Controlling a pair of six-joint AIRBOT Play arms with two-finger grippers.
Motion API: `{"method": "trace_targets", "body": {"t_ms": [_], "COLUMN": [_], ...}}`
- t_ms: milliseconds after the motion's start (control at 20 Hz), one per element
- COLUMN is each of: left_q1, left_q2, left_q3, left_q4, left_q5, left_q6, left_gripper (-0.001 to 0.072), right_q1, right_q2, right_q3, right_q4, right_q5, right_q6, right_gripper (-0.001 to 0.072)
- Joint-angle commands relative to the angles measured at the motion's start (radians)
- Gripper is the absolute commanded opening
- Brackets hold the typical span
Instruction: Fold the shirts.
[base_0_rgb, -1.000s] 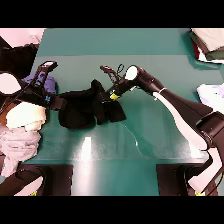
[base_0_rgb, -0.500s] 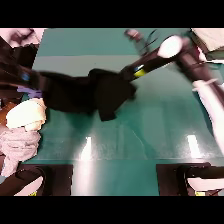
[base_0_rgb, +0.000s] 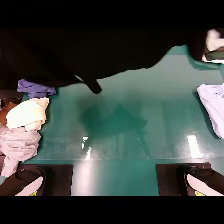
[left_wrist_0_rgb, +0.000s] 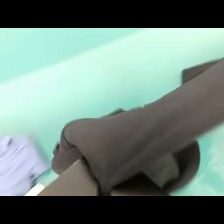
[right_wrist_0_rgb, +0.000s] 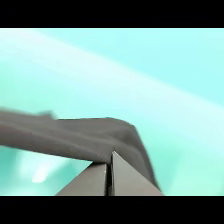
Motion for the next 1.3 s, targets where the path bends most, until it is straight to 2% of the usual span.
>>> {"method": "trace_targets", "body": {"t_ms": [0, 200, 400, 550, 650, 850, 900, 950, 1000, 1050, 1150, 1250], "left_q1": [0.001, 0.001, 0.001, 0.001, 0.001, 0.001, 0.001, 0.002, 0.002, 0.002, 0.004, 0.030], "left_q2": [0.029, 0.019, -0.055, -0.159, -0.241, -0.388, -0.401, -0.403, -0.402, -0.400, -0.398, -0.397], "left_q3": [0.048, -0.098, -0.402, -0.624, -0.731, -0.772, -0.772, -0.772, -0.764, -0.742, -0.681, -0.647], "left_q4": [-0.209, -0.236, -0.238, -0.240, -0.233, -0.192, -0.189, -0.186, -0.169, -0.138, -0.062, -0.073], "left_q5": [-0.013, -0.010, -0.017, -0.002, 0.065, 0.236, 0.277, 0.314, 0.331, 0.326, 0.273, 0.192], "left_q6": [0.043, 0.106, 0.138, 0.191, 0.228, 0.204, 0.202, 0.192, 0.164, 0.146, 0.113, 0.095], "left_gripper": [0.0024, 0.0024, 0.0024, 0.0024, 0.0025, 0.0027, 0.0182, 0.0460, 0.0502, 0.0504, 0.0504, 0.0504], "right_q1": [-0.092, -0.201, -0.207, -0.207, -0.207, -0.207, -0.207, -0.208, -0.211, -0.220, -0.243, -0.269], "right_q2": [0.120, 0.087, -0.117, -0.258, -0.336, -0.444, -0.456, -0.462, -0.462, -0.462, -0.461, -0.452], "right_q3": [0.018, 0.018, -0.004, -0.152, -0.260, -0.370, -0.377, -0.381, -0.380, -0.373, -0.336, -0.296], "right_q4": [-0.048, -0.008, 0.148, 0.170, 0.170, 0.172, 0.172, 0.172, 0.170, 0.171, 0.172, 0.171], "right_q5": [0.057, 0.171, 0.371, 0.315, 0.218, 0.010, -0.024, -0.048, -0.064, -0.070, -0.035, 0.041], "right_q6": [0.003, 0.016, 0.024, 0.023, 0.023, 0.025, 0.025, 0.025, 0.024, 0.024, 0.024, 0.024], "right_gripper": [0.0016, 0.0016, 0.0016, 0.0017, 0.0017, 0.0017, 0.0018, 0.0025, 0.0166, 0.0411, 0.0433, 0.0433]}}
